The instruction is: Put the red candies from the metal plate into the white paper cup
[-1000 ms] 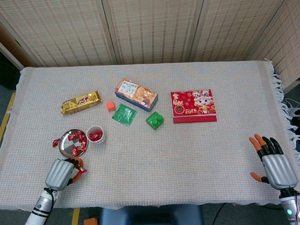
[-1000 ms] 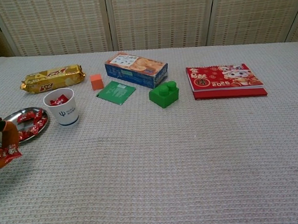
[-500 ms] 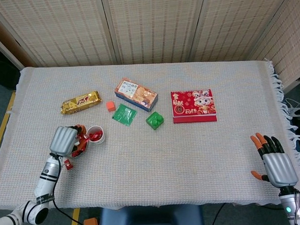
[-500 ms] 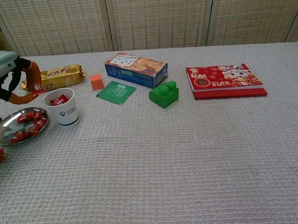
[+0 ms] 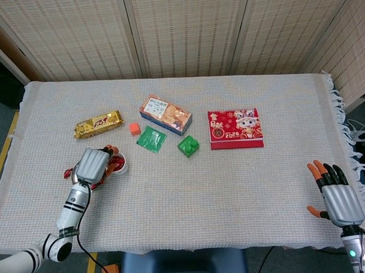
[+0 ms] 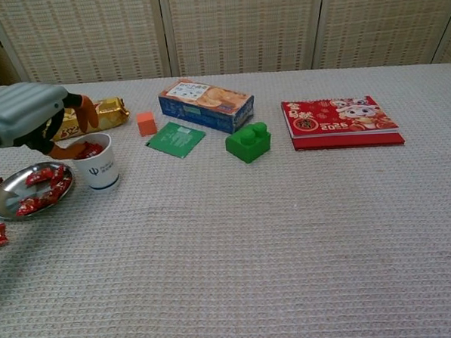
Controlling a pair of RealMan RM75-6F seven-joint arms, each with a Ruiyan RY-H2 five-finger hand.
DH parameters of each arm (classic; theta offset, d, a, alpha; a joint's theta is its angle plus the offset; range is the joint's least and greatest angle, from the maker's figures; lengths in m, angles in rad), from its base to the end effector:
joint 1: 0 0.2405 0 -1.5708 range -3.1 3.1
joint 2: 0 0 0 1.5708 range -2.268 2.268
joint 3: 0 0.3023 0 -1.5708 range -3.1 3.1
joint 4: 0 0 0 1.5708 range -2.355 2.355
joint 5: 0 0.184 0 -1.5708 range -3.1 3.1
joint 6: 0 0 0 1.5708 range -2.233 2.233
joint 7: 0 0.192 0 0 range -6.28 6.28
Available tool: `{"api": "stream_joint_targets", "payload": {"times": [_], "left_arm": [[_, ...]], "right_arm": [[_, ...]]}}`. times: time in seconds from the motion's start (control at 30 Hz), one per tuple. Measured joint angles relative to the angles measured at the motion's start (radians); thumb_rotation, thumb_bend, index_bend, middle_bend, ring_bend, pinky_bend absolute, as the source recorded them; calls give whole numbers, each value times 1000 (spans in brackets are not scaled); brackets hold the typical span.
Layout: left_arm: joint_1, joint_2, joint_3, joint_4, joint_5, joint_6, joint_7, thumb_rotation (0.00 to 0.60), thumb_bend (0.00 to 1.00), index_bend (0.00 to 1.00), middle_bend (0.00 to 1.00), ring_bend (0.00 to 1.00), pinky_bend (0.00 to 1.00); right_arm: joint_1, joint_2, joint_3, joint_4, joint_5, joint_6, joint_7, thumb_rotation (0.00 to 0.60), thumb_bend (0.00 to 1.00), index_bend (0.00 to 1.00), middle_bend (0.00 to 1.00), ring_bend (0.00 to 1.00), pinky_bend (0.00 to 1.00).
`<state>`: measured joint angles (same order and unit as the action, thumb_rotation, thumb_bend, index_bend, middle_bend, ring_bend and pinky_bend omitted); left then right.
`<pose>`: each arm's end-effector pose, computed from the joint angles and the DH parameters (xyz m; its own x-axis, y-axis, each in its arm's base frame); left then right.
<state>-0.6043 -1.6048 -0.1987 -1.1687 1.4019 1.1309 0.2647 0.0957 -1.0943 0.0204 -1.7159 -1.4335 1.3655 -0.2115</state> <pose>-0.2293 0.4182 0.0311 0.5698 -0.0334 0.8211 0.7704 -0.3261 -0.5479 -0.3439 -0.2246 0.1799 0.5018 -0.1590 0.8502 -0.8603 0.0105 0.5097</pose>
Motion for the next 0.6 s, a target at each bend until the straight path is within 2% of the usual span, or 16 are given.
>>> {"api": "stream_joint_targets", "payload": {"times": [0.23,0.43,0.6], "left_arm": [[35,33,30,-60,28,66,-16,600,353,310,309,678,997],[156,67,119,-90,59,179,-56,600,351,333,376,698,1000],[254,48,179,-19,75,259,-88,600,351,353,399,699,1000]], "right_arm": [[-5,5,-2,-2,-7,11,9,600,31,0,0,0,0],[-7,7,-6,-3,-15,13,11,600,32,0,0,0,0],[-4,5,-10,-4,-24,8,10,600,32,0,0,0,0]]}}
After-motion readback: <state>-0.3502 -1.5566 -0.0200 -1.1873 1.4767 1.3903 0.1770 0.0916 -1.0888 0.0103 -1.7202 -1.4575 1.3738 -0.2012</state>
